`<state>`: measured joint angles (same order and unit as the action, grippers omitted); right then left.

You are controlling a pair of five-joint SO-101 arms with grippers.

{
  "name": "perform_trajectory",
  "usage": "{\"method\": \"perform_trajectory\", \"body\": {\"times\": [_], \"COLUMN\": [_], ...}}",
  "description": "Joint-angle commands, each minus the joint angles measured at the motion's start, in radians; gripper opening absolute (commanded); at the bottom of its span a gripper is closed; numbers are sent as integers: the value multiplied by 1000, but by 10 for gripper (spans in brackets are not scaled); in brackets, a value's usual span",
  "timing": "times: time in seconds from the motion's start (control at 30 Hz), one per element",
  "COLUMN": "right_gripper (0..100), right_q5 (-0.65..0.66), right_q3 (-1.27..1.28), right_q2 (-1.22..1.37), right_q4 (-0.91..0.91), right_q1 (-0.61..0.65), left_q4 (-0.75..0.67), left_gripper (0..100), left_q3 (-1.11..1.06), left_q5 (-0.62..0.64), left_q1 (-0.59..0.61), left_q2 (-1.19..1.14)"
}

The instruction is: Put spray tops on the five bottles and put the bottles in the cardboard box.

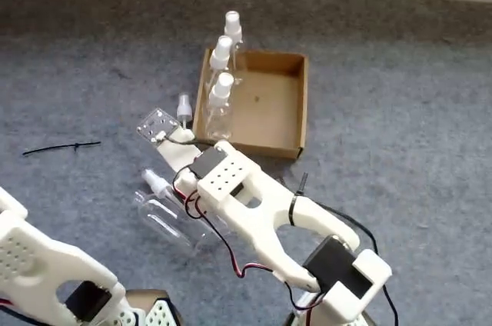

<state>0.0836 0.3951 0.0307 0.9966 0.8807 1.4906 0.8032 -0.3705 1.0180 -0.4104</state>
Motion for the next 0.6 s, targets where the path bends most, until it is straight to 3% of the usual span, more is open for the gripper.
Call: {"method": "perform_trajectory", "body": {"times": [0.0,0.13,0.33,0.57], "right_gripper": [252,249,103,54], "right_q5": [2,2,0,0], "right_q3": [16,28,73,79], "right_q2": [-25,-25,-27,-61], "right_q4": [-10,-12,-12,-2], "right_q1": [-33,-41,-62,-111], "left_q4": [5,72,195,273], "left_gripper": [151,151,151,150], "left_q3": [44,44,44,-5], "left_q5": [0,-2,0,63], "left_q1": [-27,-74,-186,-278], "left_q2": [13,13,16,44]}}
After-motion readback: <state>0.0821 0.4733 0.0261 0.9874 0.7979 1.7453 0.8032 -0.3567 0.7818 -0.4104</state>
